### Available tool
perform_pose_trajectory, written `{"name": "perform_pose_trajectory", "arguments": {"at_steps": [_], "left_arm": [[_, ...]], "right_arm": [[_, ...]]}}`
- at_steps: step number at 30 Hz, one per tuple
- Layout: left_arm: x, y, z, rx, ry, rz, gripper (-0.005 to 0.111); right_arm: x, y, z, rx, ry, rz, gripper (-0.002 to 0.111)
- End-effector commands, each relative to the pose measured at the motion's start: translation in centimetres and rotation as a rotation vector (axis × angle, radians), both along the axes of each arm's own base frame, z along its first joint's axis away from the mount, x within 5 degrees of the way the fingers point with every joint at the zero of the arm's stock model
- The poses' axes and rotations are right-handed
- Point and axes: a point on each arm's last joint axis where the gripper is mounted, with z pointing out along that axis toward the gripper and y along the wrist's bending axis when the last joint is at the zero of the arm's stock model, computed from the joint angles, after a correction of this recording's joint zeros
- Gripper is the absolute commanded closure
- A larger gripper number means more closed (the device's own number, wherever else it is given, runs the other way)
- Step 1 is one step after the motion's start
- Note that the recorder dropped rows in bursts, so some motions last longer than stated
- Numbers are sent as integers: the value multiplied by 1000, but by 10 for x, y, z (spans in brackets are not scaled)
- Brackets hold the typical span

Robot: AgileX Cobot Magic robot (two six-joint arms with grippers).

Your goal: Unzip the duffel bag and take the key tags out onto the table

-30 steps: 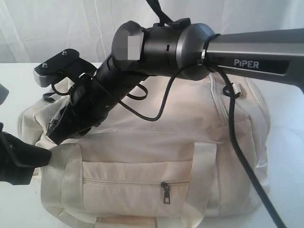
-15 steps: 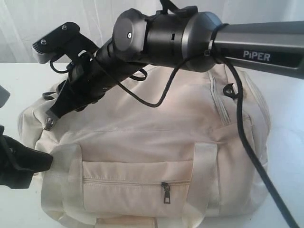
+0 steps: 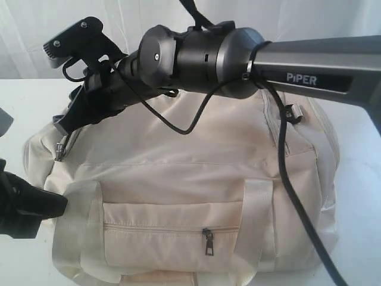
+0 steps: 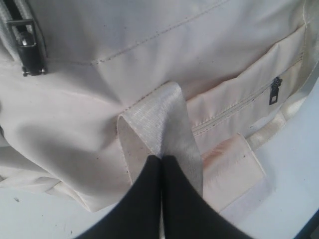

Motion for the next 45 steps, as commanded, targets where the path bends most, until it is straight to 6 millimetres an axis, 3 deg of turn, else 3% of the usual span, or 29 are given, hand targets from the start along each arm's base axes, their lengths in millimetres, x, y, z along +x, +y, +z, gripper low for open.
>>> {"name": "perform_pose_trajectory", "arguments": {"at_steps": [1, 12, 29, 37, 45], "left_arm": [[-6, -1, -1, -19, 44, -23, 107], [-6, -1, -1, -19, 41, -20, 107], [-6, -1, -1, -19, 39, -19, 107], [-5, -1, -1, -19, 38, -18, 107], [-5, -1, -1, -19, 36, -16, 107]], "right_arm": [[10, 1, 1, 53, -47, -54, 108], [53, -12, 0, 87, 34, -163, 108], [88, 15, -5, 113, 60, -172, 108], [117, -5, -13, 93, 115, -236, 108], [133, -16, -23, 67, 157, -268, 108]]}}
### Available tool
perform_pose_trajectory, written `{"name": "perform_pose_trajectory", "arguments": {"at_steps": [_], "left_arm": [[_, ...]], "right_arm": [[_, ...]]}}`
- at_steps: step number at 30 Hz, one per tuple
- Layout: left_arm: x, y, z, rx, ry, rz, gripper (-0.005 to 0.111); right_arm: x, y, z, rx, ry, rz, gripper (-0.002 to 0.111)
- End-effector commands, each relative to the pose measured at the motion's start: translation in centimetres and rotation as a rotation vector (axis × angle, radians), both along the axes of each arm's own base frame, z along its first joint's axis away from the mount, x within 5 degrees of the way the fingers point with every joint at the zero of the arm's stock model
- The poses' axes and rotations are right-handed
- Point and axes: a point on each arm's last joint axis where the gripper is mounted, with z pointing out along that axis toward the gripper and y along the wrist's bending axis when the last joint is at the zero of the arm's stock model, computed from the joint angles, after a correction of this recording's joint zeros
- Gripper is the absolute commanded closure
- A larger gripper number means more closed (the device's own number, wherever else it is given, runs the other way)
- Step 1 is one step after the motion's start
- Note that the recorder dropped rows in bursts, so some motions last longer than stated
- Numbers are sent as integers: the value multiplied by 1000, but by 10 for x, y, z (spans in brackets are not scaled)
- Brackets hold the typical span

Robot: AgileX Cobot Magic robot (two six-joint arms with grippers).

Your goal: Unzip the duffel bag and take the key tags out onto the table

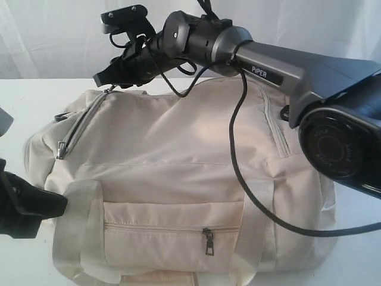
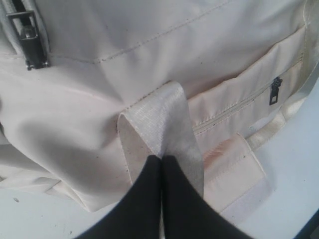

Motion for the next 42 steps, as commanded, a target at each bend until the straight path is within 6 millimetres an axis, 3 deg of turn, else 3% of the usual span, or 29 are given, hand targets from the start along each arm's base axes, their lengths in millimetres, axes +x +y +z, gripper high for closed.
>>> {"name": "perform_pose_trajectory", "arguments": {"at_steps": [1, 9, 18, 32, 35, 40, 42], "left_arm": [[-5, -1, -1, -17, 35, -17, 107], [-5, -1, -1, -17, 35, -17, 107], [-5, -1, -1, -17, 35, -17, 107], [-3, -1, 1, -39, 20, 9, 107], [-2, -1, 2, -39, 7, 7, 96], [4, -3, 19, -40, -65, -14, 62], [7, -4, 32, -45, -108, -18, 54]], "right_arm": [[16, -11, -2, -3, -2, -41, 108], [18, -14, -4, -18, 6, -42, 108], [20, -25, -13, -149, 23, -86, 108], [21, -35, -15, -171, 122, -97, 108], [19, -35, -13, -172, 128, -90, 108], [16, -34, -8, -147, 148, -80, 108], [15, -33, -7, -134, 150, -63, 108]]}}
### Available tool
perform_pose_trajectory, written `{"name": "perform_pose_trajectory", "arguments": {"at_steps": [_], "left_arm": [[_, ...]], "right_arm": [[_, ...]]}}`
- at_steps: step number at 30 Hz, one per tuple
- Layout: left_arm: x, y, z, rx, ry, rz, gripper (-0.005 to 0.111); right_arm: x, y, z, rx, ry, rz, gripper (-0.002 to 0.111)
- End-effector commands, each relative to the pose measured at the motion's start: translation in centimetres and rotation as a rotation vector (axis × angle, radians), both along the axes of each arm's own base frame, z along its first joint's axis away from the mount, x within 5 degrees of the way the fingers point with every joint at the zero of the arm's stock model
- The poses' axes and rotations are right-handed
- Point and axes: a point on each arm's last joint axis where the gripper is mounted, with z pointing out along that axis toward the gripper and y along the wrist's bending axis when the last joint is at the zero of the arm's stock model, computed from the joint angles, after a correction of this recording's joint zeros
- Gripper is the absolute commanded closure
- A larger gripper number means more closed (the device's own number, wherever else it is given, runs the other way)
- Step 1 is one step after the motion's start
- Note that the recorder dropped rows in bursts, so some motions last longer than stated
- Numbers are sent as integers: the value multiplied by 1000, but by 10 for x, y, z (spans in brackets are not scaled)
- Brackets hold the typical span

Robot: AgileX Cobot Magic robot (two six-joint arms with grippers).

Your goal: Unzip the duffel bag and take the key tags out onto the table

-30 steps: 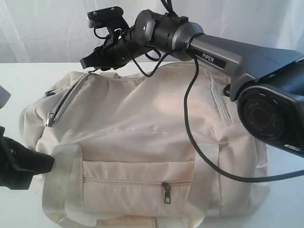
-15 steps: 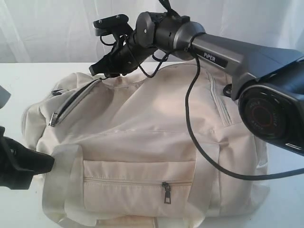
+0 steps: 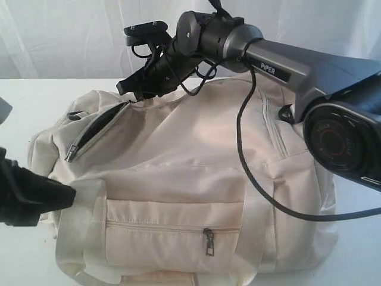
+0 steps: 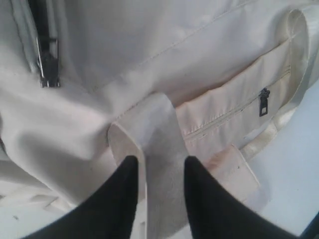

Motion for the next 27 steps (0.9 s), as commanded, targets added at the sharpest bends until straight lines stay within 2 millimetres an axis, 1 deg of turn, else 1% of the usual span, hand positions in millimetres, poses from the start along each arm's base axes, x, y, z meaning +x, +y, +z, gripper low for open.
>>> {"name": "perform_pose_trajectory", "arguments": {"at_steps": [1, 4, 5, 6, 7, 8, 9, 10, 11, 12, 13, 15, 19, 21, 23, 24, 26, 27], "left_arm": [[5, -2, 29, -31, -94, -14, 51], [14, 0, 48, -21, -208, 25, 50], [23, 5, 54, 12, -303, 87, 50], [29, 7, 55, 39, -349, 114, 50], [40, 10, 52, 114, -413, 136, 50], [46, 10, 49, 149, -430, 141, 50], [59, 9, 40, 192, -433, 150, 50], [67, 8, 34, 202, -421, 159, 50], [81, 5, 22, 222, -397, 174, 50], [87, 4, 14, 234, -381, 179, 50], [98, 1, 1, 251, -337, 181, 50], [108, -3, -8, 259, -300, 179, 50], [120, -10, -2, 248, -310, 176, 50], [125, -16, 8, 206, -317, 194, 50], [127, -25, 21, 176, -298, 160, 50], [128, -27, 22, 173, -289, 151, 50], [135, -31, 17, 182, -254, 132, 50], [140, -33, 8, 195, -223, 126, 50]], "right_arm": [[1, -5, 12, 27, -12, 21, 108], [0, -3, 13, 54, 5, 28, 108], [-1, -2, 13, 54, 5, 30, 108], [-1, -2, 13, 55, 8, 30, 108], [-2, -1, 14, 70, 17, 36, 108], [-3, 0, 14, 80, 21, 42, 108], [-4, 2, 15, 106, 41, 39, 108], [-4, 2, 15, 114, 47, 39, 108], [-5, 3, 16, 118, 44, 51, 108], [-5, 3, 16, 118, 42, 59, 108], [-6, 3, 16, 121, 45, 68, 108], [-7, 4, 16, 125, 48, 70, 108], [-7, 4, 15, 121, 55, 74, 108], [-7, 4, 15, 121, 55, 74, 108], [-7, 4, 15, 121, 55, 74, 108], [-7, 4, 16, 122, 53, 72, 108], [-7, 4, 16, 122, 53, 72, 108], [-7, 4, 16, 122, 53, 72, 108]]}}
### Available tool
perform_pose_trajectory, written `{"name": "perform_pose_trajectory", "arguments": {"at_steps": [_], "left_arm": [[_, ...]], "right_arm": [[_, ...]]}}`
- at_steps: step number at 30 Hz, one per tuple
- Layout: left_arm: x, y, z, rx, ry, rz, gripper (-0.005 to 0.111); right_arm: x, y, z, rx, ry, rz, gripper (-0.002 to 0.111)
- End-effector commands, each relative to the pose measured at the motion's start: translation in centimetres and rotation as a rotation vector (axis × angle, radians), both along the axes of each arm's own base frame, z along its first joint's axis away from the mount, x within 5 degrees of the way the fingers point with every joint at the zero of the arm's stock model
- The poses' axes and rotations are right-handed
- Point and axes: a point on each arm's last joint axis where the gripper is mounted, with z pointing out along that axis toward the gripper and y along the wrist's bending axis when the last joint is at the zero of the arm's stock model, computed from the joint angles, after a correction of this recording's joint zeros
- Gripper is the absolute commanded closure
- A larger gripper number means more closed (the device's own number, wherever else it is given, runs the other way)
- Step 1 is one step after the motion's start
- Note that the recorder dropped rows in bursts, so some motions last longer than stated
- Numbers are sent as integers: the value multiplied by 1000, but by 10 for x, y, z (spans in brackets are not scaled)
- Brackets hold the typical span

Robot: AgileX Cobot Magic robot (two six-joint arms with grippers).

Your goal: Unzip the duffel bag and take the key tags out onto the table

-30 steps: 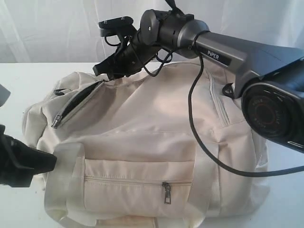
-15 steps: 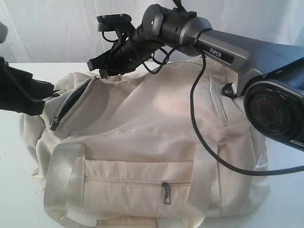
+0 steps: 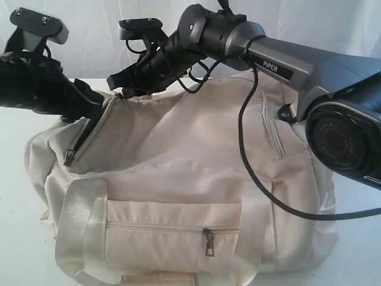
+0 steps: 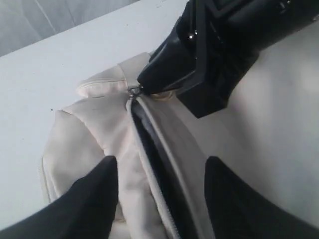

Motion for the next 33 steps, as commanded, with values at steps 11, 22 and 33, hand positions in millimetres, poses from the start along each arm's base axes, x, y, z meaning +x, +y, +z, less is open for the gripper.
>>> {"name": "perform_pose_trajectory", "arguments": {"at_steps": [11, 22, 33], "left_arm": [[21, -11, -38, 38, 129, -12, 53], [21, -11, -38, 38, 132, -14, 107], [21, -11, -39, 39, 138, -17, 107]], "right_arm": [[2, -4, 7, 2, -22, 3, 108], [2, -7, 10, -62, -145, 126, 108], [4, -24, 45, -154, -329, 151, 93]]}}
